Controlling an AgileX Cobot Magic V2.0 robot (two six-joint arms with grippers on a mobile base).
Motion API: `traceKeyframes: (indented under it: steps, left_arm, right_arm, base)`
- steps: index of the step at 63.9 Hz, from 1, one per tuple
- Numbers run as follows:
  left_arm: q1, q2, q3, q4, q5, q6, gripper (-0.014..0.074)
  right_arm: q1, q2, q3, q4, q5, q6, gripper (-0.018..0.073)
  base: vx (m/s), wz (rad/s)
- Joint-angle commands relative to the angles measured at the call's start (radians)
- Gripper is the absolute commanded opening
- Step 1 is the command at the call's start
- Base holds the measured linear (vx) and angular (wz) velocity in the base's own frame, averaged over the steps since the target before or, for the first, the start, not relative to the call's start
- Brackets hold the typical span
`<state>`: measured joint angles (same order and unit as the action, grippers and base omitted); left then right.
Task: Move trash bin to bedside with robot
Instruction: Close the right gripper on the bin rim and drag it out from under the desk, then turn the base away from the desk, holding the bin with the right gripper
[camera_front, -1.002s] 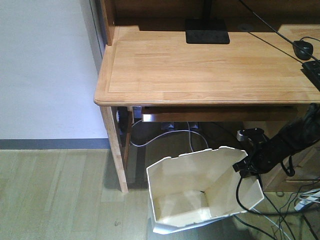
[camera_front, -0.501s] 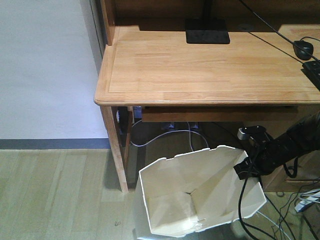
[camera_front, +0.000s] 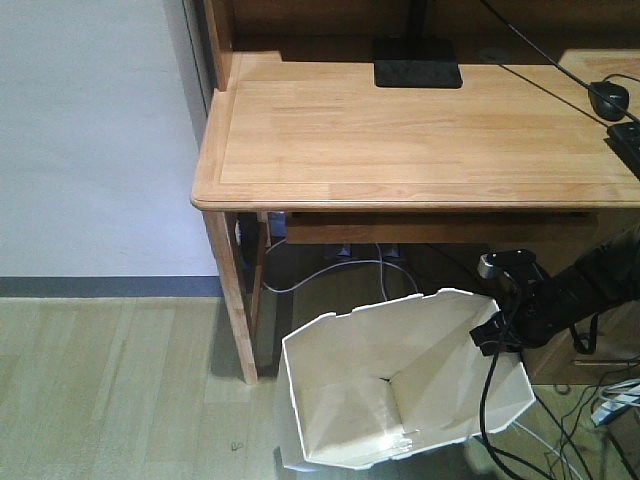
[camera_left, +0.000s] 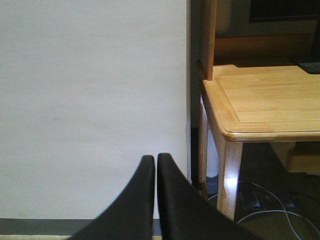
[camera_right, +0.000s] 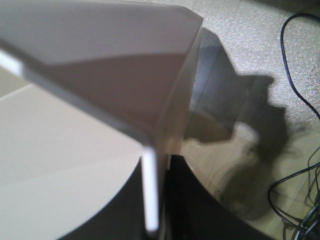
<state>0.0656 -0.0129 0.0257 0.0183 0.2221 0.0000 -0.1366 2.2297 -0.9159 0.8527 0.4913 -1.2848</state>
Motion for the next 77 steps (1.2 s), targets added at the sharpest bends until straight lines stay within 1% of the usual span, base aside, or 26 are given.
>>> traceKeyframes:
  steps: [1,17,34,51,77]
  left_arm:
    - [0.001,-0.015,0.019,-0.004,-0.071,0.0,-0.0006]
    - [0.001,-0.015,0.019,-0.004,-0.071,0.0,-0.0006]
    - [0.001,-0.015,0.019,-0.004,-0.071,0.0,-0.0006]
    - [0.001,-0.015,0.019,-0.004,-0.071,0.0,-0.0006]
    - [0.001,-0.015,0.019,-0.004,-0.071,0.0,-0.0006]
  right_arm:
    - [-0.002,-0.072,-0.014,0.065,0.157,0.004,-0.0005]
    - [-0.002,-0.072,-0.014,0.064,0.16,0.004,-0.0005]
    - [-0.002,-0.072,-0.014,0.064,0.16,0.004,-0.0005]
    - [-0.002,-0.072,-0.014,0.064,0.16,0.004,-0.0005]
    - [-0.002,-0.072,-0.014,0.063,0.16,0.004,-0.0005]
  base:
    - [-0.01,0.04]
    - [-0.03,0.11]
    - [-0.04,0.33]
    - [-0.03,0.53]
    - [0.01,0.66]
